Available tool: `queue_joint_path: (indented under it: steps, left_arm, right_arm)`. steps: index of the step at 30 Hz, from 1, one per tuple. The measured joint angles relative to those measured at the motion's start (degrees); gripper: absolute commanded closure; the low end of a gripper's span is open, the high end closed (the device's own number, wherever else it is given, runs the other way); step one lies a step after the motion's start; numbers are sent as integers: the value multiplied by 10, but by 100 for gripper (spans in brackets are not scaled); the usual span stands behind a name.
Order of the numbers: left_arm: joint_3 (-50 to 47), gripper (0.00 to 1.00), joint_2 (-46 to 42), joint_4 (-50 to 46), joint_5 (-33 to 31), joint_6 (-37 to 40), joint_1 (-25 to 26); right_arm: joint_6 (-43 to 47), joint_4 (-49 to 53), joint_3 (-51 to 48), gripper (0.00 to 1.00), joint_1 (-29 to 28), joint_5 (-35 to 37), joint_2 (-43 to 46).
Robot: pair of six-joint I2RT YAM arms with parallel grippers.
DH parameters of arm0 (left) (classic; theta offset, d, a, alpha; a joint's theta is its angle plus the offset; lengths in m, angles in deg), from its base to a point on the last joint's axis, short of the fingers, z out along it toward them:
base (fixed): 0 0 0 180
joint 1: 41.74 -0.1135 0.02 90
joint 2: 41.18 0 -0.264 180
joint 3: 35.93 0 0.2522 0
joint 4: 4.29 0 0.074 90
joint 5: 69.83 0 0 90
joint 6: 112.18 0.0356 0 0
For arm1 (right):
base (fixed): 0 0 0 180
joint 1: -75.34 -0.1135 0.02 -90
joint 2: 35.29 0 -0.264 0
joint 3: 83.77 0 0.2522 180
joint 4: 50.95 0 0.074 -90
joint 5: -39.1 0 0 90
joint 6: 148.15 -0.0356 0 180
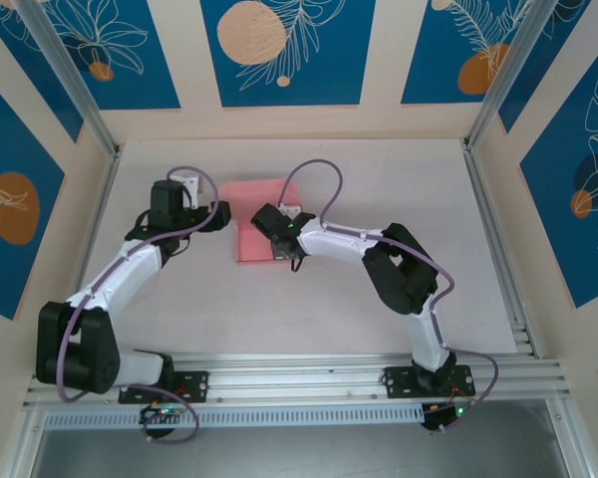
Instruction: Fold the paper box
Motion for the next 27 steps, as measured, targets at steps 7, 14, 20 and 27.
queue_joint_path:
  steps: [7, 14, 20, 27]
  left_arm:
    - [17, 31, 93, 39, 130, 80, -19]
    - [62, 62, 167, 42, 172, 123, -19]
    - [66, 97, 172, 55, 190, 132, -19]
    - [69, 96, 175, 64, 227, 159, -19]
  right_arm:
    - [20, 6, 0, 99, 8, -16, 1]
    - [33, 6, 0, 86, 8, -21, 3]
    - [56, 13, 0, 62, 8, -22, 7]
    - [97, 17, 0, 44, 14, -31, 67]
